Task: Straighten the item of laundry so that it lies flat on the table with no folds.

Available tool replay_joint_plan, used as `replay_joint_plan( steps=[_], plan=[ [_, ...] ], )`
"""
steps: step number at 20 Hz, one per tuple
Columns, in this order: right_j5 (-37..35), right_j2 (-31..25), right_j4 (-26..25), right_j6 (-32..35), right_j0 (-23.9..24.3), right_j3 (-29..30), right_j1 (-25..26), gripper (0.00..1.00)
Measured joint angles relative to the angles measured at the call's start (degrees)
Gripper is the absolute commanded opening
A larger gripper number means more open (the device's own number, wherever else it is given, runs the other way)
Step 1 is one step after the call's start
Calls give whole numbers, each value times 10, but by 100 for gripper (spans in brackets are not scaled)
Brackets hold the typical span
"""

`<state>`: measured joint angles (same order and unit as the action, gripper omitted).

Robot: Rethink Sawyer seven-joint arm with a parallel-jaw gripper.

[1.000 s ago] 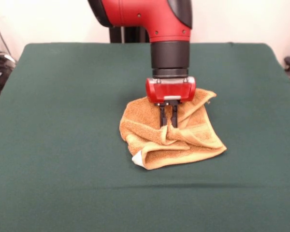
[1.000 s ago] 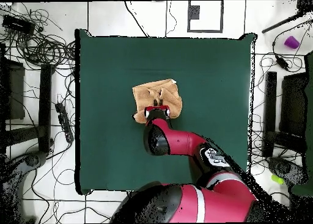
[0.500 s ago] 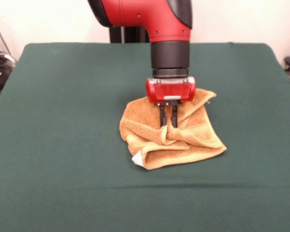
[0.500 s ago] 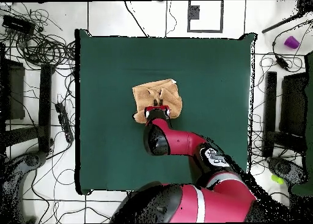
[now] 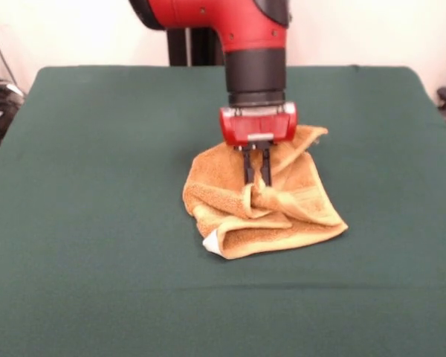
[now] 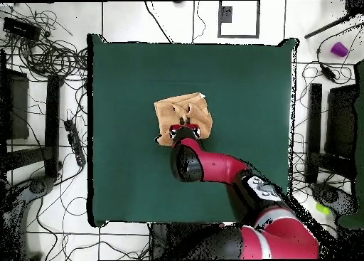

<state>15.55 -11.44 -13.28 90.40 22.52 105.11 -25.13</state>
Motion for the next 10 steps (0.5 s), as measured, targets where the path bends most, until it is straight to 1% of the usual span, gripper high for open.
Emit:
replay_joint_plan(
  steps=[5, 6, 10],
  plan=[
    [-72, -66, 4, 0, 67, 59, -72, 0],
    [-92, -84, 9, 0, 86, 77, -95, 0],
    [-137, -130, 30, 0, 133, 121, -158, 0]
  ],
)
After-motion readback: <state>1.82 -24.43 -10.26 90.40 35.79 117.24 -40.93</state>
